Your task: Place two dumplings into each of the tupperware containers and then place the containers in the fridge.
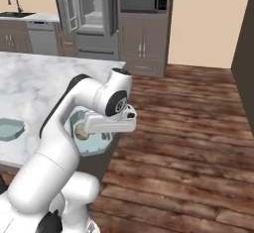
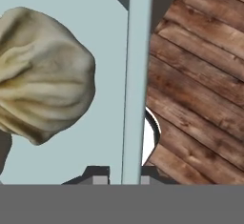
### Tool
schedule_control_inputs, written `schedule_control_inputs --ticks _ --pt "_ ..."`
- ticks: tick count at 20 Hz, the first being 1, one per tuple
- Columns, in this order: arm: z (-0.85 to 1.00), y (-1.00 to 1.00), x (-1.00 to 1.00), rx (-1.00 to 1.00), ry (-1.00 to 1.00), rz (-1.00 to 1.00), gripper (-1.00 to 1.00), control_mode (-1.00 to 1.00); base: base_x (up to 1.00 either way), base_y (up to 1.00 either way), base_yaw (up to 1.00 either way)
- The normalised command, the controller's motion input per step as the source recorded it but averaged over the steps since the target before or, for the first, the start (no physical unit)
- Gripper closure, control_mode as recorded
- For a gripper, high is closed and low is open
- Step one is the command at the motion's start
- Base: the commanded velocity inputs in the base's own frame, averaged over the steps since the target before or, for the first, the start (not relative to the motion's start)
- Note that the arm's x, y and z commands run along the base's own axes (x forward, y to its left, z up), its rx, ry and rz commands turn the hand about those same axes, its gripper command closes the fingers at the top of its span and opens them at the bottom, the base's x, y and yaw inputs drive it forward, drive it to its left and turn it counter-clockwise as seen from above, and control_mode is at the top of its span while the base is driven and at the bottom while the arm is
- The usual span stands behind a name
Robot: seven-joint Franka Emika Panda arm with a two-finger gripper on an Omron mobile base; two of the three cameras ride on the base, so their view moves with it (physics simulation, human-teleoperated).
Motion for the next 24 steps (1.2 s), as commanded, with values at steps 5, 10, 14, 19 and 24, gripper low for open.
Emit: schedule_control_inputs --ticks 5,10,14,19,24 --pt "0.0 0.0 0.0 0.0 0.0 0.0 1.0 1.0 0.44 -1.0 0.0" --pt "0.0 0.0 0.0 0.0 0.0 0.0 1.0 1.0 -0.11 -1.0 0.03" --pt "0.0 0.0 0.0 0.0 0.0 0.0 1.0 1.0 0.35 -1.0 0.04" --pt "0.0 0.0 0.0 0.0 0.0 0.0 1.0 1.0 1.0 -1.0 0.12" --pt "0.0 0.0 0.0 0.0 0.0 0.0 1.0 1.0 1.0 -0.82 0.23"
